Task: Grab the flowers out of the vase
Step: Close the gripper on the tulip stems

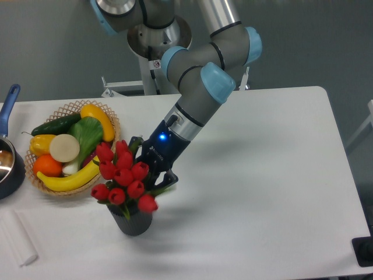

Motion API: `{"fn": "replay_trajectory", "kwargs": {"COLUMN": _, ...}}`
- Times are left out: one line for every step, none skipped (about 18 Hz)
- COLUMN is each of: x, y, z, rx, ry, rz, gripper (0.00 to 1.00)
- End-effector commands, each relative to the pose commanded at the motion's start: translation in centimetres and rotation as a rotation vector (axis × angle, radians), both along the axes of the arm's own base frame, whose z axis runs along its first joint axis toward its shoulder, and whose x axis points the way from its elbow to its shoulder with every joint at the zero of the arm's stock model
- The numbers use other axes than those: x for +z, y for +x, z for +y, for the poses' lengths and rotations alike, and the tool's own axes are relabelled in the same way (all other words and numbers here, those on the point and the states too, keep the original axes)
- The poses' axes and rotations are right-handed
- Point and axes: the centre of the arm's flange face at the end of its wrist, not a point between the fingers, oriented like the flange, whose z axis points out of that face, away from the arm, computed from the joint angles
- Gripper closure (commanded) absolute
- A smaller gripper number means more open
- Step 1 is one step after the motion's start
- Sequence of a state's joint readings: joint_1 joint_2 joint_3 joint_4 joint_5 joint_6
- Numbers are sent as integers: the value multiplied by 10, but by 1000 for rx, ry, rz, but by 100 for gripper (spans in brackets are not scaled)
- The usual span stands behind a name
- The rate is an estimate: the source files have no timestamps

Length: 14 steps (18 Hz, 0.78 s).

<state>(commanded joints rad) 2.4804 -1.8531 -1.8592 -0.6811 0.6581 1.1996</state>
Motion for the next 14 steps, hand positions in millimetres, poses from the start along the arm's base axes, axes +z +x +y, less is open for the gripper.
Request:
{"fn": "replay_trajectory", "kwargs": {"x": 0, "y": 0, "z": 0, "rx": 1, "ry": 0, "rz": -1, "gripper": 49}}
{"fn": "replay_trajectory", "kwargs": {"x": 0, "y": 0, "z": 0, "rx": 1, "ry": -1, "rz": -1, "gripper": 49}}
{"fn": "replay_trajectory", "kwargs": {"x": 1, "y": 0, "z": 0, "rx": 2, "ry": 0, "rz": -1, "gripper": 49}}
{"fn": "replay_trajectory", "kwargs": {"x": 0, "y": 0, "z": 0, "rx": 2, "ry": -1, "rz": -2, "gripper": 49}}
{"fn": "replay_trajectory", "kwargs": {"x": 1, "y": 0, "z": 0, "rx": 1, "ry": 1, "rz": -2, "gripper": 50}}
{"fn": "replay_trajectory", "kwargs": {"x": 2, "y": 0, "z": 0, "rx": 2, "ry": 2, "rz": -1, "gripper": 51}}
{"fn": "replay_trajectory", "kwargs": {"x": 4, "y": -1, "z": 1, "rx": 3, "ry": 4, "rz": 1, "gripper": 51}}
{"fn": "replay_trajectory", "kwargs": {"x": 4, "y": -1, "z": 1, "rx": 3, "ry": 4, "rz": 1, "gripper": 51}}
{"fn": "replay_trajectory", "kwargs": {"x": 6, "y": -2, "z": 2, "rx": 3, "ry": 7, "rz": 4, "gripper": 52}}
{"fn": "replay_trajectory", "kwargs": {"x": 7, "y": -3, "z": 2, "rx": 4, "ry": 8, "rz": 5, "gripper": 52}}
{"fn": "replay_trajectory", "kwargs": {"x": 6, "y": -3, "z": 2, "rx": 4, "ry": 7, "rz": 4, "gripper": 52}}
{"fn": "replay_trajectory", "kwargs": {"x": 6, "y": -3, "z": 2, "rx": 4, "ry": 7, "rz": 4, "gripper": 57}}
{"fn": "replay_trajectory", "kwargs": {"x": 6, "y": -3, "z": 2, "rx": 5, "ry": 7, "rz": 3, "gripper": 60}}
{"fn": "replay_trajectory", "kwargs": {"x": 6, "y": -3, "z": 2, "rx": 5, "ry": 7, "rz": 3, "gripper": 60}}
